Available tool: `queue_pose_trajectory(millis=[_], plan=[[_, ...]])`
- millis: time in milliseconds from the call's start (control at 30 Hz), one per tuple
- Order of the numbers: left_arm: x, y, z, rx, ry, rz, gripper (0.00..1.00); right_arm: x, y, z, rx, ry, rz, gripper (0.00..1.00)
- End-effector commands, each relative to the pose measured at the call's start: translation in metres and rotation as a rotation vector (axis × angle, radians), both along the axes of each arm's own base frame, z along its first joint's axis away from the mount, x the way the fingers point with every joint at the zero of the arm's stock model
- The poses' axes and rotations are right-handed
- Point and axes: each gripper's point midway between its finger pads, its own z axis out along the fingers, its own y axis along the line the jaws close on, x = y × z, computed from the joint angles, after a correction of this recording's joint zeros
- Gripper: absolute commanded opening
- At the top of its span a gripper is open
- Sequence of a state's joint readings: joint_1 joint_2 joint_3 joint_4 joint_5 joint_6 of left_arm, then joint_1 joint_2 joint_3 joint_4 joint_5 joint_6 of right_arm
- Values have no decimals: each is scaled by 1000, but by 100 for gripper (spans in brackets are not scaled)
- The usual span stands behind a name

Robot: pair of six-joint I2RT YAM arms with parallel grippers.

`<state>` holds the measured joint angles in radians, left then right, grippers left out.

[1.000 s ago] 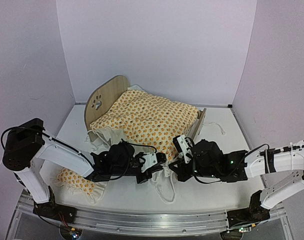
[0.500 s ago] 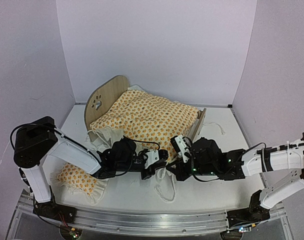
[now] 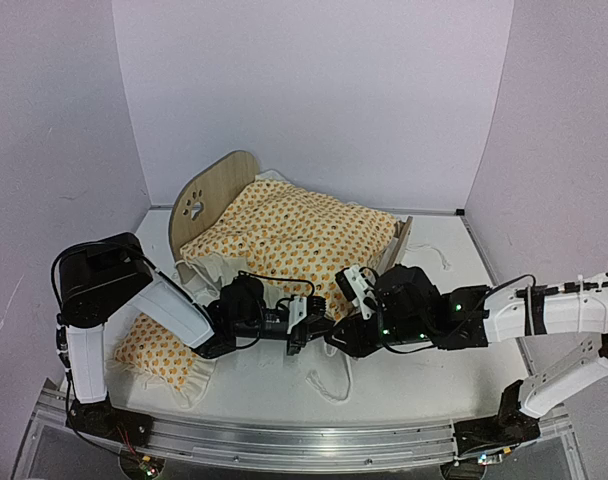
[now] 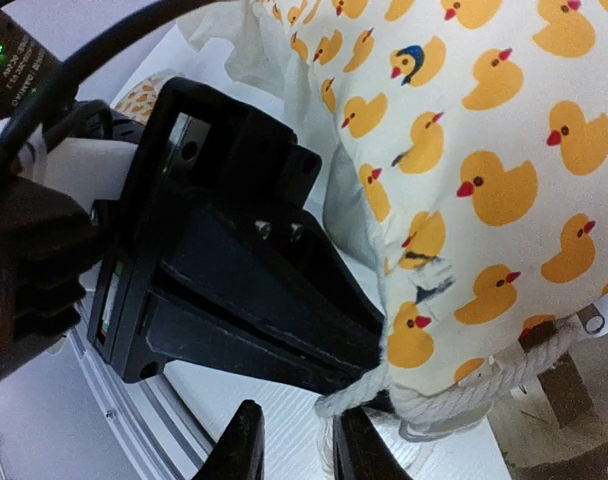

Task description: Set up the pet bed

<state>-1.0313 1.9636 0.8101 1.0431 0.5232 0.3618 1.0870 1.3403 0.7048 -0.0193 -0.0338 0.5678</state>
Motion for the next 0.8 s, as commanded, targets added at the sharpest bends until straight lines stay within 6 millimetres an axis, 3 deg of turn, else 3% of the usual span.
queue_pose_trajectory(millis=[0, 167, 267, 333, 567, 767], plan=[[-11, -8, 27, -119, -38, -108, 0, -3, 4, 43, -52, -22, 61, 31], [-3, -14, 27, -129, -45, -102, 0, -12, -34, 55, -196, -94, 111, 41], [-1, -14, 28, -131, -46, -102, 0, -2, -48, 43, -263, -156, 142, 44], [0, -15, 30, -135, -47, -102, 0, 10, -47, 38, -311, -176, 137, 42], [-3, -13, 37, -145, -54, -111, 0, 20, -37, 21, -331, -192, 181, 36], [-7, -10, 42, -152, -60, -127, 0, 24, -28, 11, -311, -185, 193, 42]])
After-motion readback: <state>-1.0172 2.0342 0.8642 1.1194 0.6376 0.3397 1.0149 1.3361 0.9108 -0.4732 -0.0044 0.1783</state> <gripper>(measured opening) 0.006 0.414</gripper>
